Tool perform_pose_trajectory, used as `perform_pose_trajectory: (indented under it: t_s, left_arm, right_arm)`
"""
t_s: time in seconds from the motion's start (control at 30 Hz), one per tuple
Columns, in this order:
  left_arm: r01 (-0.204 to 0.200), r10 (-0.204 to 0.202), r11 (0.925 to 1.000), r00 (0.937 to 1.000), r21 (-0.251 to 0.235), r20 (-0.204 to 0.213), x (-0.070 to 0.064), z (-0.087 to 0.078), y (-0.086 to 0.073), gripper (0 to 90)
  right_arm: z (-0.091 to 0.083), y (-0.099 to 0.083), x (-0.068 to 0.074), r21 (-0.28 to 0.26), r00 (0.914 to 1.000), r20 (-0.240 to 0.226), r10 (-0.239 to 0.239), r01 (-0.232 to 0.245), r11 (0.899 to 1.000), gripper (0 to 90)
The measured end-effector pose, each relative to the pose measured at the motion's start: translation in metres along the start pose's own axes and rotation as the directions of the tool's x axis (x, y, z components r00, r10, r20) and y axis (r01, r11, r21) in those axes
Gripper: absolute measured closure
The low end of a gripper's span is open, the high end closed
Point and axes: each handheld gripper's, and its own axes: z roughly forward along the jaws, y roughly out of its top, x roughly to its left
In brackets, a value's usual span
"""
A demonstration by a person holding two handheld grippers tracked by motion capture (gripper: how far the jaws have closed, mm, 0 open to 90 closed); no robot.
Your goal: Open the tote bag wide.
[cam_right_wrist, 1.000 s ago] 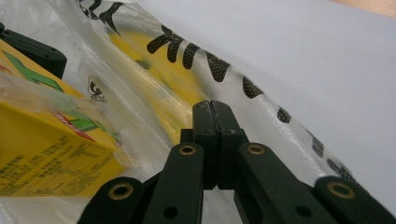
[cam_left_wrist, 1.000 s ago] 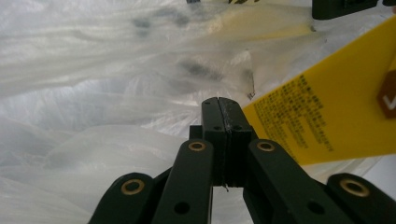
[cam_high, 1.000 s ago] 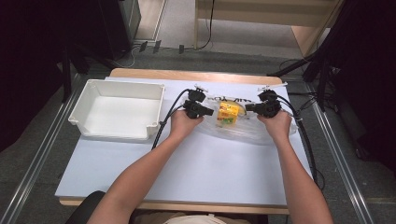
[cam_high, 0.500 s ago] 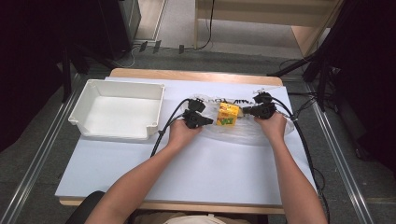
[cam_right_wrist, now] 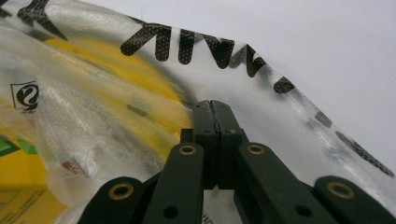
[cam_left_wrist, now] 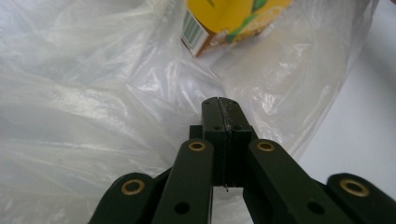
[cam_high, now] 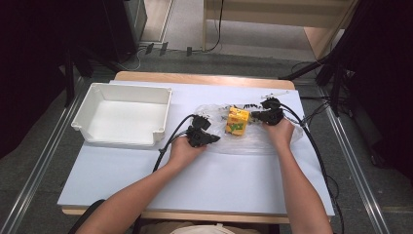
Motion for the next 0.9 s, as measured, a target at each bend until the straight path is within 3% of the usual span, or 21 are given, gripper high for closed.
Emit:
perform_pose_trajectory:
  t_s: [0.17,0.77,0.9]
  left_arm:
    - [0.009,-0.01,0.9999,0.9997,0.006,0.021,-0.003,-0.005,-0.009,90.0]
    - [-0.039,0.037,0.9983,0.9977,0.042,0.058,-0.016,-0.023,-0.037,90.0]
    - [-0.045,0.041,0.9975,0.9969,0.055,0.067,-0.019,-0.026,-0.041,90.0]
  right_arm:
    - [0.001,0.0,-0.001,-0.01,0.9999,0.006,0.013,-0.013,1.0,90.0]
    - [0.002,0.001,0.0,-0.018,0.9982,0.053,0.028,-0.027,0.999,90.0]
    - [0.003,0.005,-0.005,-0.018,0.9944,0.081,0.068,-0.067,0.998,90.0]
